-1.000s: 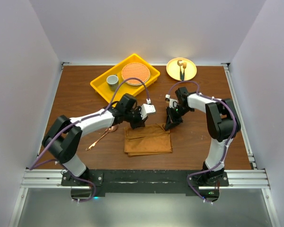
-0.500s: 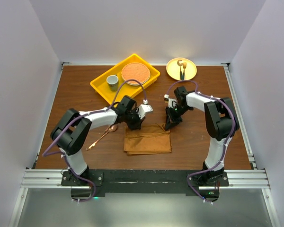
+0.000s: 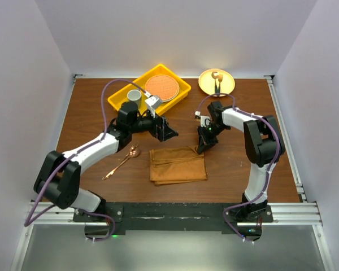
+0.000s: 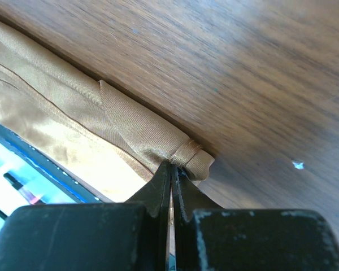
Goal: Fold the napkin into a case and place the utensils inside
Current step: Smooth out the 2/3-rectangle-folded napkin at the center of the board.
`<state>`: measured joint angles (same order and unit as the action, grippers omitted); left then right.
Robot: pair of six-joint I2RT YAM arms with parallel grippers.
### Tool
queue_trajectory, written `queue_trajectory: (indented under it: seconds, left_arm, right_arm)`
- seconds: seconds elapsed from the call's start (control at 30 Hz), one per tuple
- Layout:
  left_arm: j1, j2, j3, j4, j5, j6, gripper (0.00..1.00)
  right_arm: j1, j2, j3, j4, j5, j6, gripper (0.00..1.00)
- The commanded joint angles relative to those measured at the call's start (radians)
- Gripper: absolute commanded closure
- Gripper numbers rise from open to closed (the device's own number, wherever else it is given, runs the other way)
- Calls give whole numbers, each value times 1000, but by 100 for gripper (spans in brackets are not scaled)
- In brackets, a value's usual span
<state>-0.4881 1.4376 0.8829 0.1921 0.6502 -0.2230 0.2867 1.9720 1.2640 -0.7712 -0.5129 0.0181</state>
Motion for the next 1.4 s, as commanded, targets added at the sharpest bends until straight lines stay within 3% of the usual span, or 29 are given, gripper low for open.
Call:
queue_trajectory:
  seconds: [0.0, 0.1, 0.27, 0.8, 1.17, 1.23, 1.27, 1.37]
  left_arm:
    - [-6, 61, -94, 385, 23, -471, 0]
    - [-32, 115, -195, 566, 25, -661, 0]
    - [-67, 222, -220, 642, -35, -746, 0]
    - [11, 431, -355, 627, -101, -754, 0]
    - [54, 423, -363, 831, 106, -763, 0]
    - [28, 327, -334, 763, 95, -727, 0]
    - [14, 295, -276, 627, 80, -646, 0]
    - [-44, 201, -182, 450, 8, -492, 0]
  right_arm:
    - [-12, 21, 14, 67, 177, -95, 100]
    - [-12, 16, 9, 58, 182, -109, 100]
    - [-12, -4, -2, 52, 182, -118, 100]
    - [-14, -12, -20, 49, 177, -127, 100]
    - [-14, -19, -40, 61, 175, -119, 100]
    - [-11, -22, -40, 61, 171, -118, 100]
    - [-12, -22, -41, 61, 169, -118, 100]
    - [-12, -28, -41, 61, 169, -118, 100]
